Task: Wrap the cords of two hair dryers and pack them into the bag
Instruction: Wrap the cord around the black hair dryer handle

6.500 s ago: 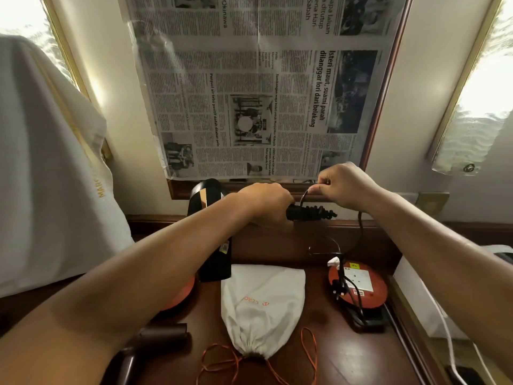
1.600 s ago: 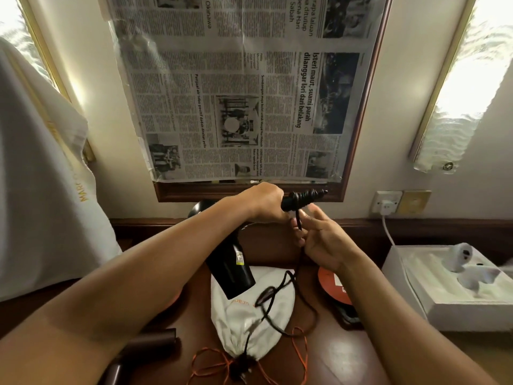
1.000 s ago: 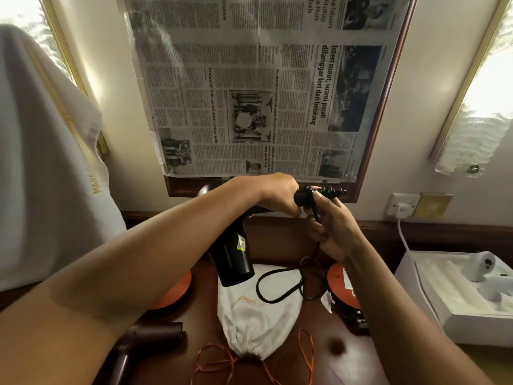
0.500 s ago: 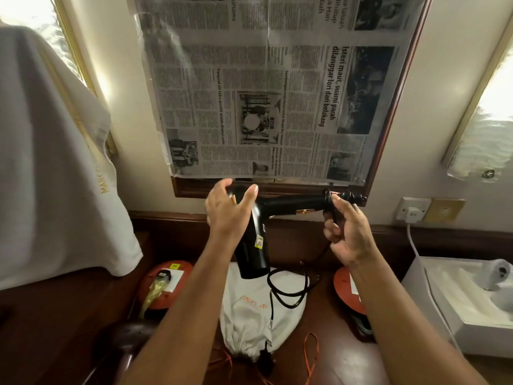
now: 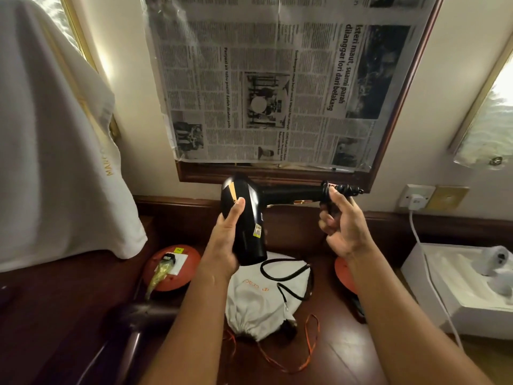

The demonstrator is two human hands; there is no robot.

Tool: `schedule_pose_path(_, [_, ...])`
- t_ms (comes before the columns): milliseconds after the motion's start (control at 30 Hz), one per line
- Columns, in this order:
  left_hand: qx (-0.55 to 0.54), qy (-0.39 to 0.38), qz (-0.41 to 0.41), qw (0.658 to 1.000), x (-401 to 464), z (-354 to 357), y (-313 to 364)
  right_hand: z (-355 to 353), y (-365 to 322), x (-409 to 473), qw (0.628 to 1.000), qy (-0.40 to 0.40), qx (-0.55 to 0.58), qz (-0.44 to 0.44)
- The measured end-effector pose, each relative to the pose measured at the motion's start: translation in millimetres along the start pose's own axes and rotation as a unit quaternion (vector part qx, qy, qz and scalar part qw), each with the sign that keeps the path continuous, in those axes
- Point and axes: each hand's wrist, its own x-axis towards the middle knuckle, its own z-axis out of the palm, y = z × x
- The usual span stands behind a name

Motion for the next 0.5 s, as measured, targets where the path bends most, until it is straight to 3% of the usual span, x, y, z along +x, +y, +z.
schedule_pose_path(367, [0.049,0.086,0.092,0.991,7,-5,2,18,8,-30,0.984,0.076,-0.13,0.095])
schedule_pose_path(500, [0.058,0.071,0.129,0.987,5,3,7,28,-1,-36,0.978,0.097,-0.181,0.039])
